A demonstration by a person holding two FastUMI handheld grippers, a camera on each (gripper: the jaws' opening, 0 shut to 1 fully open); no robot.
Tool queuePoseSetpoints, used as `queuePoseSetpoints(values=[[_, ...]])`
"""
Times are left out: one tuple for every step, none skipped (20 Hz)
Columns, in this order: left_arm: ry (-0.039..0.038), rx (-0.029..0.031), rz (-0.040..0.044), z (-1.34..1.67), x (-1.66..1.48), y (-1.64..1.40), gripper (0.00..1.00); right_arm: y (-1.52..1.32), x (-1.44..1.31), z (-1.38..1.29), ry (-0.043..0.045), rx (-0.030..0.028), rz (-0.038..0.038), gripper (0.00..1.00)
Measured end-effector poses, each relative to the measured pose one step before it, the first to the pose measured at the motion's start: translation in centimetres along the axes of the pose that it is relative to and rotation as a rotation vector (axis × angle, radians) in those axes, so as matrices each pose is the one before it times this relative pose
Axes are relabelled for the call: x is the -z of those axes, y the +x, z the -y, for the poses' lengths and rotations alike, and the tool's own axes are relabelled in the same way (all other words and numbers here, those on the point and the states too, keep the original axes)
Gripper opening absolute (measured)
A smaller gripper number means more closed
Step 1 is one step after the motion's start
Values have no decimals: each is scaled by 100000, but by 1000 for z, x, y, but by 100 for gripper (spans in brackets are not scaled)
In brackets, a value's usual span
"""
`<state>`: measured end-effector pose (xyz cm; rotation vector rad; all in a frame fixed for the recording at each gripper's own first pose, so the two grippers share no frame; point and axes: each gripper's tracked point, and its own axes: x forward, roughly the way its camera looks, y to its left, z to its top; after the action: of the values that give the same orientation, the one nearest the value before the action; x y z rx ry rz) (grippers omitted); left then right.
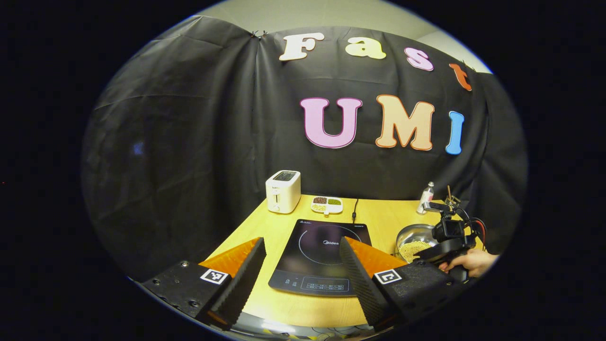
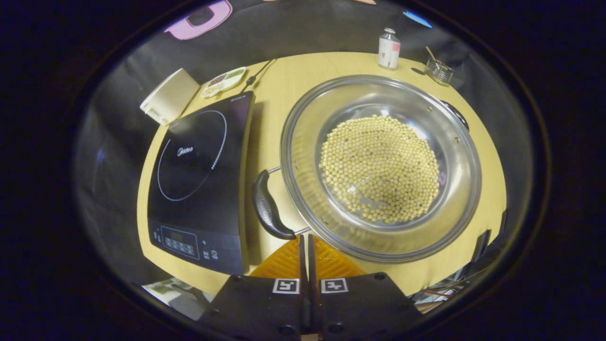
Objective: First push the handle of the pot to place it horizontally, then grasp the pot with both hands and set it on the induction cooktop.
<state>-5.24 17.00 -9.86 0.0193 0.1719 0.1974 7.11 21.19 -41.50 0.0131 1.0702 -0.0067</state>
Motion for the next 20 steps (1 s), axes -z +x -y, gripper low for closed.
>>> queuePoseSetpoints(values=[[-498,-365,-198,-51,24,85,96,157,-340,-330,1852,-186,889,2],[-744,-94,-402,-22,12,60,96,177,-406,-353,1499,-85,802,2],[-921,-102,-91,65,-32,27,93,134,-419,-330,1080,-159,508,2],[-902,57,80,0,32,5,96,163,-330,-342,766,-76,299,3],[-581,300,218,59,-105,50,96,158,-416,-329,757,-20,502,0],[-31,310,2,76,67,137,96,200,-269,-382,666,9,392,2],[371,190,-98,-1,37,115,96,196,-348,-258,508,77,309,2],[539,181,-203,-4,36,105,96,159,-318,-198,143,114,365,3],[446,106,-412,-103,124,79,96,41,-240,-136,5,79,268,2],[241,72,-474,-35,130,-15,96,115,-266,-120,-89,142,315,2],[154,-383,-543,-153,70,-57,96,62,-147,-144,-305,225,520,2],[-16,-224,117,-117,-65,-55,96,79,-214,-119,-229,202,610,2],[-293,45,238,23,-202,-103,96,93,-110,-125,-28,220,641,2],[-387,146,138,64,6,38,96,110,-209,-46,-29,148,287,2],[-124,293,62,73,-99,29,96,93,-63,-150,-160,77,186,3],[320,146,29,-67,101,-53,96,-77,-85,-71,-152,4,69,3],[672,-17,184,-87,-56,46,96,26,-14,-2,-296,-106,124,3],[662,-231,60,-70,-134,62,96,-2,-6,-18,-529,-40,135,3],[158,128,196,-13,-224,82,96,-14,23,62,-870,-32,359,2],[-308,737,432,253,-165,35,96,-72,-61,87,-1009,99,413,2]])
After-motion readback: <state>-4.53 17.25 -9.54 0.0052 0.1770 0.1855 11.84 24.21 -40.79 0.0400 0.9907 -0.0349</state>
